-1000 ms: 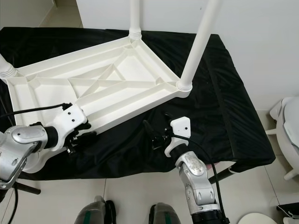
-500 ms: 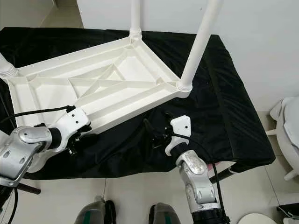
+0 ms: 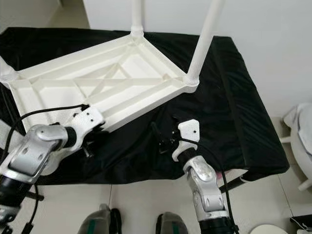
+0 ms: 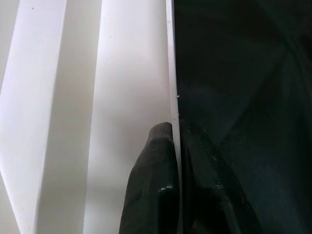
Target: Building children table
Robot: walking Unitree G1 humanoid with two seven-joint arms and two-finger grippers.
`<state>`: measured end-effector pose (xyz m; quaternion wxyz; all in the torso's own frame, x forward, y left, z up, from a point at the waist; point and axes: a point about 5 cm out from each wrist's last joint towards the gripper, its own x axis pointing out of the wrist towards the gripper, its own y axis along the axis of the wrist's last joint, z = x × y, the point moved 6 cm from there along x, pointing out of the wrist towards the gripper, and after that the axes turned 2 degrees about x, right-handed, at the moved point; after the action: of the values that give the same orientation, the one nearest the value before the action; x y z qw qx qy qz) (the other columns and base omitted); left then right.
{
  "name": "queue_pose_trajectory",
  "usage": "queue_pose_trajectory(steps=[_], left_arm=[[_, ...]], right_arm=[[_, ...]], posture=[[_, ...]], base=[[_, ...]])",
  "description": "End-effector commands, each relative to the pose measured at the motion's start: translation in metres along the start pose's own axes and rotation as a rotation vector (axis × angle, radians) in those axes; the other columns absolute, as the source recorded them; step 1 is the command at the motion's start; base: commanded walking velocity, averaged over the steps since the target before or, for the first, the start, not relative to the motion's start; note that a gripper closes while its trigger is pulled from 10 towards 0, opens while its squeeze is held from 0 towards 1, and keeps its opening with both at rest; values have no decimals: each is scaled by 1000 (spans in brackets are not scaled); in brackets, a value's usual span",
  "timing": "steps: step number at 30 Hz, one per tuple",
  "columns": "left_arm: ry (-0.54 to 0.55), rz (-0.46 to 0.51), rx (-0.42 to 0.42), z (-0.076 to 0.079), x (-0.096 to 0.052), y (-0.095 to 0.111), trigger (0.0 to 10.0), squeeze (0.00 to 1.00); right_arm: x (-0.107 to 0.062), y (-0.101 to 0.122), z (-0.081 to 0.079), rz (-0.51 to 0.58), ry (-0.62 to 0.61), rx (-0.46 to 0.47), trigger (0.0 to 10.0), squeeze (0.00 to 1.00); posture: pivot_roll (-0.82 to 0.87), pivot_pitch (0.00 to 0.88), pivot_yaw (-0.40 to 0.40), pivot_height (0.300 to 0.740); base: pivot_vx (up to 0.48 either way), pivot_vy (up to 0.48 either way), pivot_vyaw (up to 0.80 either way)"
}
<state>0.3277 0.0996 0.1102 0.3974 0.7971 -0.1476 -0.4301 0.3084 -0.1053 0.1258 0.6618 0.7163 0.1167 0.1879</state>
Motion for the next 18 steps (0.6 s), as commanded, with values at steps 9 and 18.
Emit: queue_pose_trajectory(steps=[9,18], left_arm=[[230,88,12,-33,15,38,431,0],[280,122,18,-43,33,61,0,0]], right_arm=[[2,-1,-2,-1,-8,-7,10000,0],[2,-1,-2,1,-20,-7,10000,0]], posture=[[-110,71,7,740],[-112,76,9,740]], base=[[0,0,0],[0,0,0]])
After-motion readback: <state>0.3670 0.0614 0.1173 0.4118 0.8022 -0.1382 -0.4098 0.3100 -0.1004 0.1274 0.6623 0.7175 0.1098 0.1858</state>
